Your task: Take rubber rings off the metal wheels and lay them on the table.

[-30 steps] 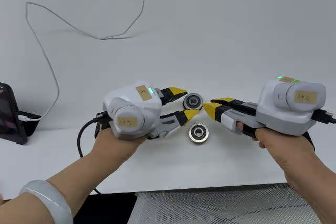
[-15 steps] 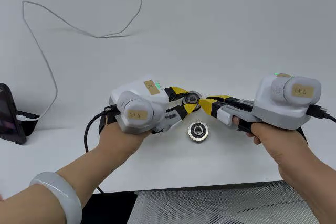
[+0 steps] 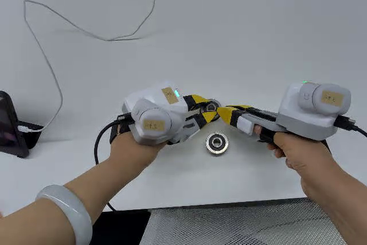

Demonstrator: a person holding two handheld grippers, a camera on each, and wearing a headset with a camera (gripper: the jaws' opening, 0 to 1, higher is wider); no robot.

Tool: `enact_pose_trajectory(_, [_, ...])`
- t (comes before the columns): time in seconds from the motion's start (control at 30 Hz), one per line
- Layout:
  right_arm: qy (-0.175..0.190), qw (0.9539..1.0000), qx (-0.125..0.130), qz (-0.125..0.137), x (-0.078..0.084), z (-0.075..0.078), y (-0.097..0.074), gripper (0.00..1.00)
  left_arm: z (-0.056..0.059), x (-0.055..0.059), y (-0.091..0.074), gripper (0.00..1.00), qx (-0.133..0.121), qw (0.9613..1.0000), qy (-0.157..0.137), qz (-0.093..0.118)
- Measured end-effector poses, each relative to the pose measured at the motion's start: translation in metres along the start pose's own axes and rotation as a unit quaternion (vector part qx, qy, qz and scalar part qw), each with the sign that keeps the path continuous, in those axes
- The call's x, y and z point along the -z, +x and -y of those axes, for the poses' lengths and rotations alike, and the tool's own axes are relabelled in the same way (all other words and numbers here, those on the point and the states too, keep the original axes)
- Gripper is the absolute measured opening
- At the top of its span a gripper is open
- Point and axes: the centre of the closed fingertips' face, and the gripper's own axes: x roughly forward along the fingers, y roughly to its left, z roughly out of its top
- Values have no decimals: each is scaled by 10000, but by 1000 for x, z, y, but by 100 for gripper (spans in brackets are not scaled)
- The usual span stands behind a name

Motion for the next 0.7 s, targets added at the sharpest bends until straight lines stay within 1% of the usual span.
enact_pose_trajectory(0.2, [149,9999,-40,3,0,-1,5,16,-1,1,0,13,-8,10000,0,-8])
enact_pose_trajectory(0.3, [334,9994,-87,27,0,-1,6,17,0,1,0,13,-11,10000,-5,-5])
enact_pose_trajectory(0.43, [490,9987,-102,32,1,-1,6,18,-1,1,0,13,-11,10000,-12,-1])
enact_pose_trajectory(0.53, [665,9977,-121,25,3,0,6,19,-1,2,0,13,-14,10000,-23,11])
enact_pose_trajectory(0.57, [805,9966,-181,-6,4,-3,6,20,-1,2,0,13,-14,10000,-24,12])
enact_pose_trajectory(0.6, [788,9967,-182,13,3,-3,6,20,-1,2,0,13,-14,10000,-25,12])
enact_pose_trajectory(0.7, [940,9953,-214,-27,4,-4,5,20,-1,1,-1,13,-12,10000,-42,24])
